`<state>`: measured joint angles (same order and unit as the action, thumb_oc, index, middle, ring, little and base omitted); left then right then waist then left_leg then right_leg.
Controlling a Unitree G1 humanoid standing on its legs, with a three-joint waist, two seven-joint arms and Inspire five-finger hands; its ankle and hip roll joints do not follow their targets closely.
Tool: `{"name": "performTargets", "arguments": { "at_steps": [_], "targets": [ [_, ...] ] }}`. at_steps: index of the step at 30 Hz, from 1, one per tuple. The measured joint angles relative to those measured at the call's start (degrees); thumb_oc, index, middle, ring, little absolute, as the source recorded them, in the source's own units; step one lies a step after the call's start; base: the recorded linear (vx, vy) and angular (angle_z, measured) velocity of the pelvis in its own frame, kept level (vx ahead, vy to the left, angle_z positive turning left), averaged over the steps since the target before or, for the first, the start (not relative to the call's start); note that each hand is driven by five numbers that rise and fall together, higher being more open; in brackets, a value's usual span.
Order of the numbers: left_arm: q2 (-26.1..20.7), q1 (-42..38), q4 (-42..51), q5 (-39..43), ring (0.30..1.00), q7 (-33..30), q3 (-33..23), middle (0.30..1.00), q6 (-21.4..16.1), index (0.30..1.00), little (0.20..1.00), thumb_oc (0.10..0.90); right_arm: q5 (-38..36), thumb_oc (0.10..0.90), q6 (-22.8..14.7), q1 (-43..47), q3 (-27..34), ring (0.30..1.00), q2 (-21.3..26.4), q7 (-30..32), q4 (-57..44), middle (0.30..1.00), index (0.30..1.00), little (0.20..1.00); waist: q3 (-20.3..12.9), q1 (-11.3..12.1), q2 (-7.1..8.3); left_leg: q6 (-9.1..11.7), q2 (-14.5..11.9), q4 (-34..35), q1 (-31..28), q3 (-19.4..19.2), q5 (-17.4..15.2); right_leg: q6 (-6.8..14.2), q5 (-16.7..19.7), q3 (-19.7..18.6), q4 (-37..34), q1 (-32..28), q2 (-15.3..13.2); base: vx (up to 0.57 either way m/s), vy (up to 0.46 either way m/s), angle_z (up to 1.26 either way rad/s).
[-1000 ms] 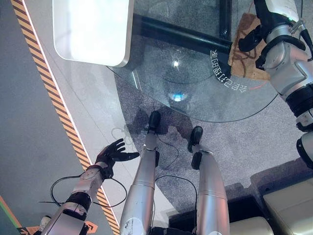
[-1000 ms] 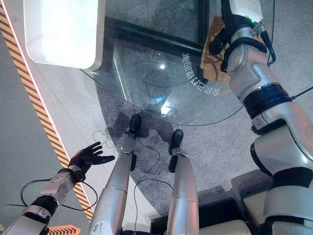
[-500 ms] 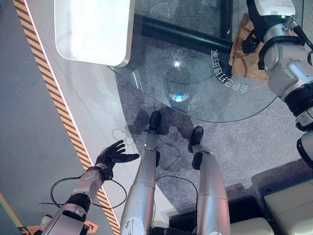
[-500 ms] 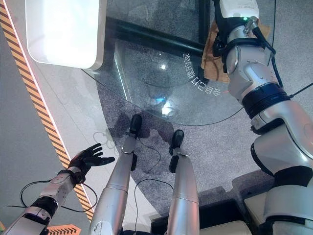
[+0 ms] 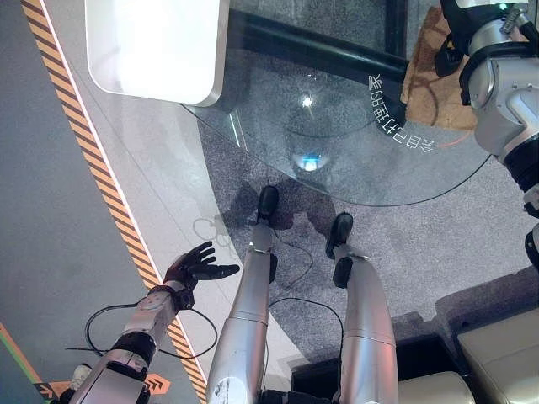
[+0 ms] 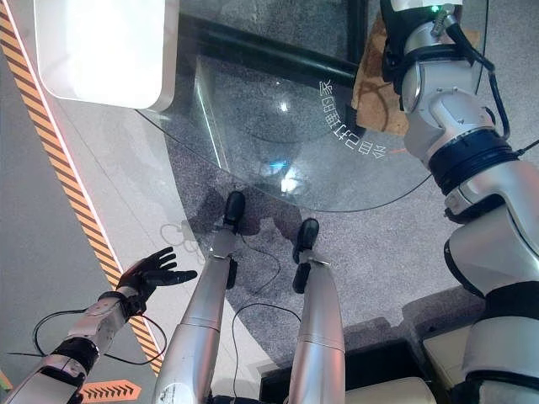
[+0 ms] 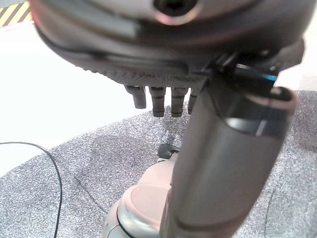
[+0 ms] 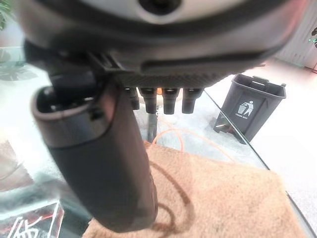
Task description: Wipe the table with a cloth and put it in the basket.
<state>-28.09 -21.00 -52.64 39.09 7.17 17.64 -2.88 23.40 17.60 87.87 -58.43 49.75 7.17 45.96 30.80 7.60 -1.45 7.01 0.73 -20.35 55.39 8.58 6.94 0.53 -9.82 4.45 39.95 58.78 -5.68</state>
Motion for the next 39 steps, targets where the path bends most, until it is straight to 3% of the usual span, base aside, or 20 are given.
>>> {"name": "performTargets", "arguments": {
  "at_steps": [15,39],
  "targets": [
    [-0.05,0.00,0.04,0.00,0.900,0.05,0.00,0.900,-0.05,0.900,0.900,0.800,1.45,0.800,-0.76,0.00,-0.27,0.900,-0.01,-1.17,0.00,0.900,0.900,0.900,0.01,-0.06,-0.01,-0.03,0.12,0.19,0.04,0.00,0.00,0.04,-0.08,0.00,-0.03,0.07,-0.18,0.00,0.000,0.00],
    [-0.73,0.02,1.74,-0.13,0.900,1.06,-0.08,0.900,-0.05,0.900,0.900,0.800,-1.07,0.800,-2.69,0.84,-0.45,0.900,0.02,-11.05,0.96,0.900,0.900,0.900,0.00,0.12,-0.09,-0.02,0.12,0.53,0.23,0.02,-0.01,-0.01,-0.29,0.09,-0.08,0.33,-0.26,0.00,0.000,0.00]
  ]
}}
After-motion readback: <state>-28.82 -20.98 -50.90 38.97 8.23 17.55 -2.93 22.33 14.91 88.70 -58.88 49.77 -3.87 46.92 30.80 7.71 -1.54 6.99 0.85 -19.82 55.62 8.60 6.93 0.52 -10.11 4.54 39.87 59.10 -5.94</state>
